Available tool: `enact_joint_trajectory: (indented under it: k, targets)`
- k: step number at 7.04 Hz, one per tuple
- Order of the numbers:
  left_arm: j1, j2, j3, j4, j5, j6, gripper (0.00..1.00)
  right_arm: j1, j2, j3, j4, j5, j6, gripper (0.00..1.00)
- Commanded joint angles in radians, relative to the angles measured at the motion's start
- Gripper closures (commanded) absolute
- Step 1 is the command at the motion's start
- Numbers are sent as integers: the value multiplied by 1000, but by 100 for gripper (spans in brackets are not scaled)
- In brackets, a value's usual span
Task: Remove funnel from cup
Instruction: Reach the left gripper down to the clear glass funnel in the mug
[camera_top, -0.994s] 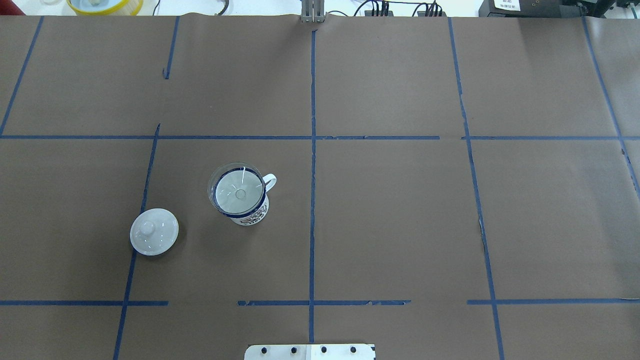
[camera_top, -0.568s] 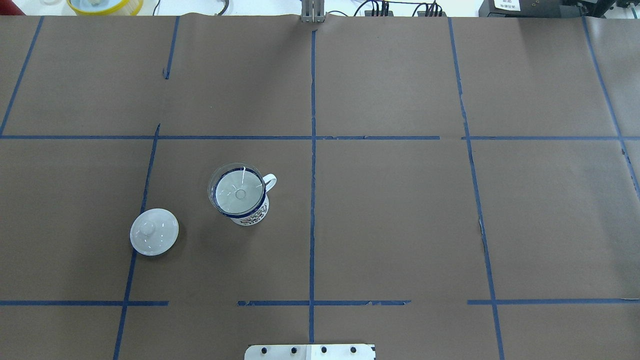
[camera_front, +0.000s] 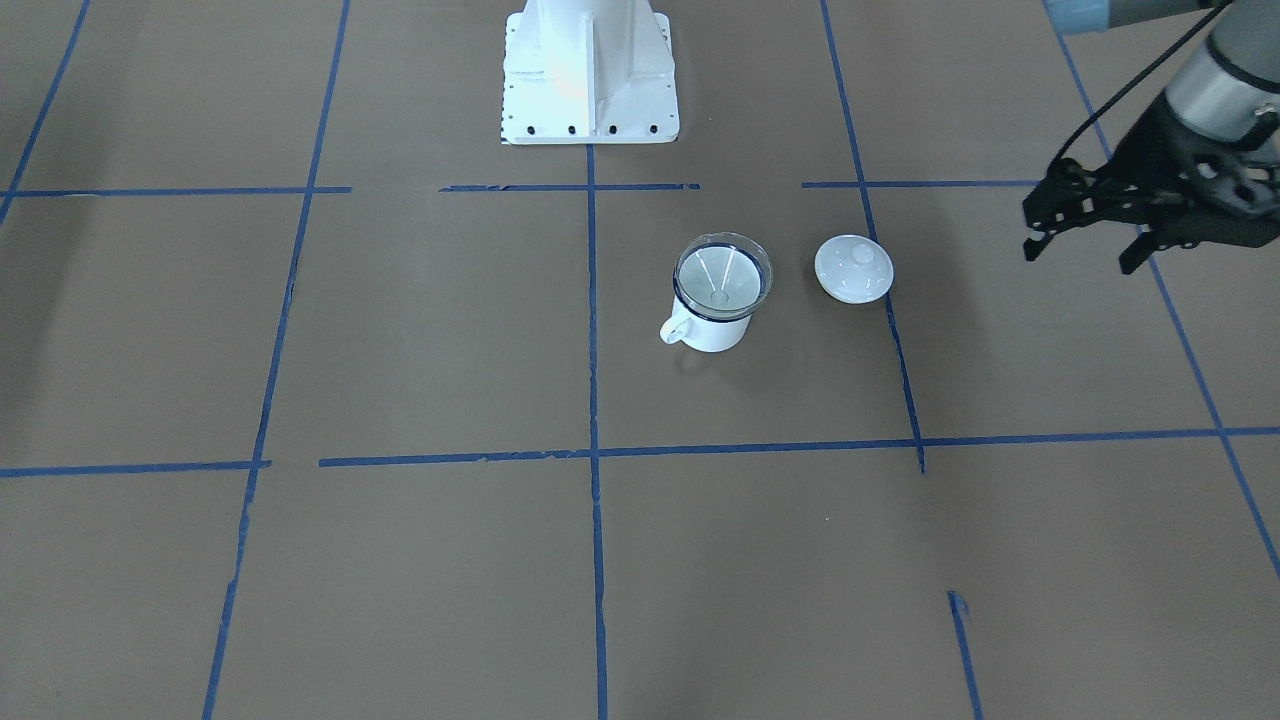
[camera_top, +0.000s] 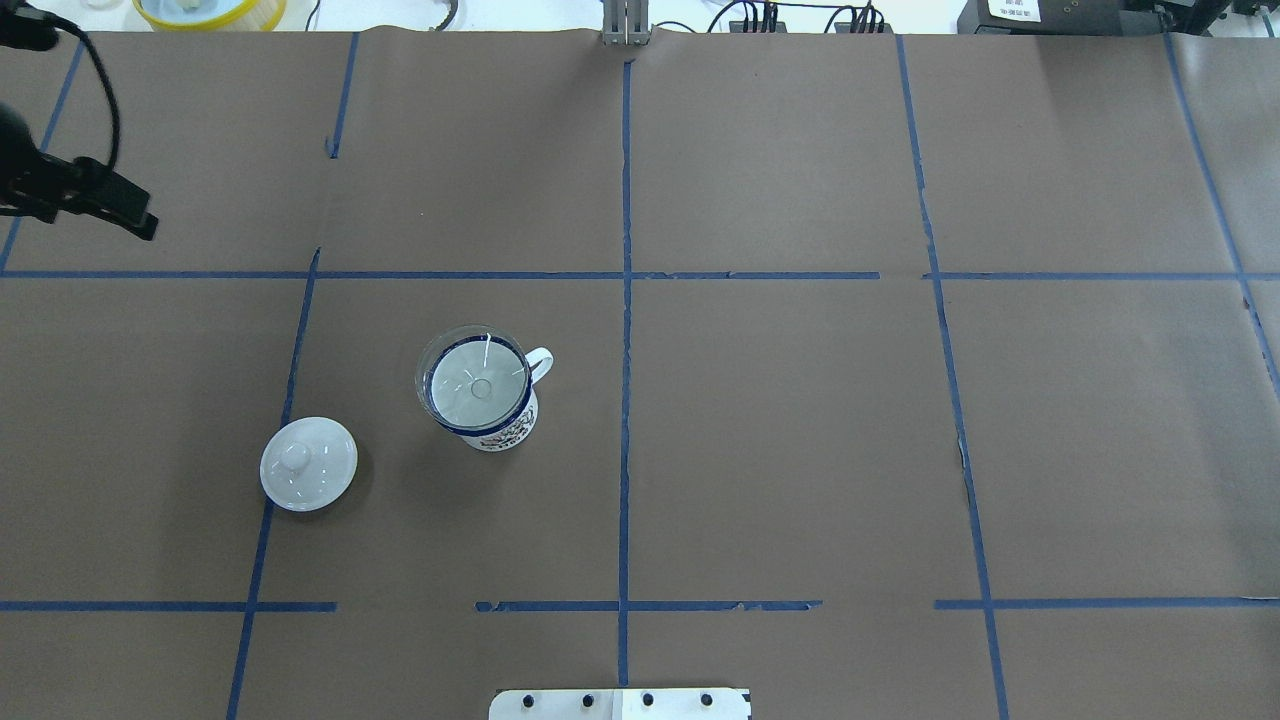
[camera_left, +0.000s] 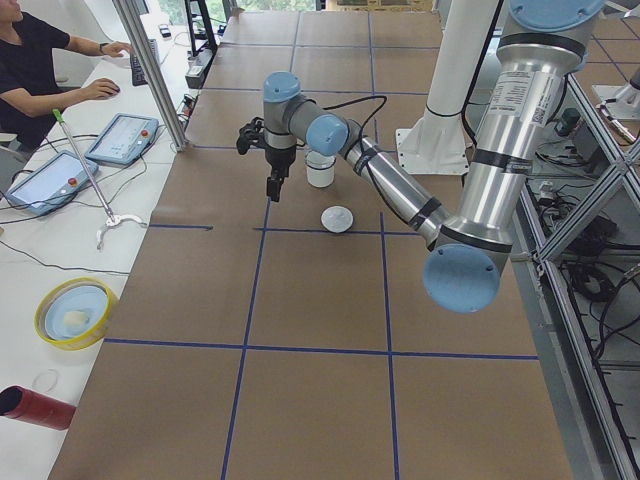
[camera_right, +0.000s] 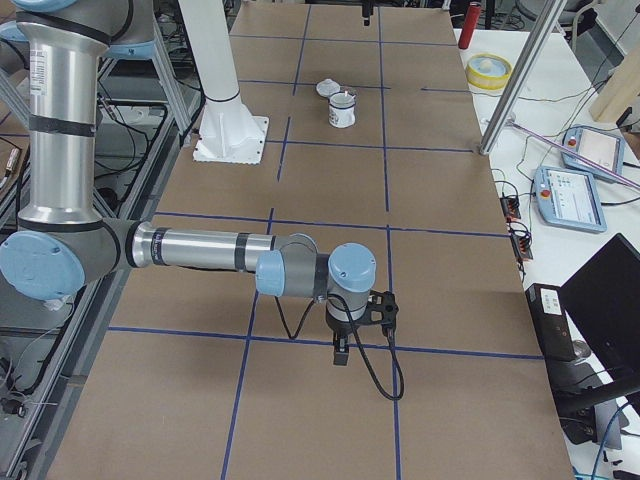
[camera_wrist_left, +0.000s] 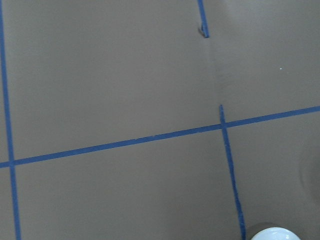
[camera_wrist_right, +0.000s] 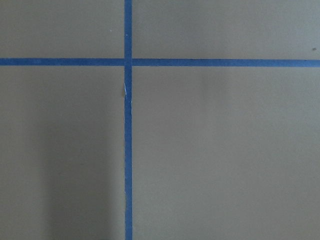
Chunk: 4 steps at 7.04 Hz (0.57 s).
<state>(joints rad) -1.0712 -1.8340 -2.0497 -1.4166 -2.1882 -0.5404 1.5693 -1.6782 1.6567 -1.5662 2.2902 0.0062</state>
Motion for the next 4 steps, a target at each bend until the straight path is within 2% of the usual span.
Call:
enact_joint_trajectory:
  k: [1,4]
  targets:
    - [111,-65,3,7,31,-53,0,0,0,0,0,0,0,0]
    - [307,-181,60,8,45,-353,0,0,0,0,0,0,0,0]
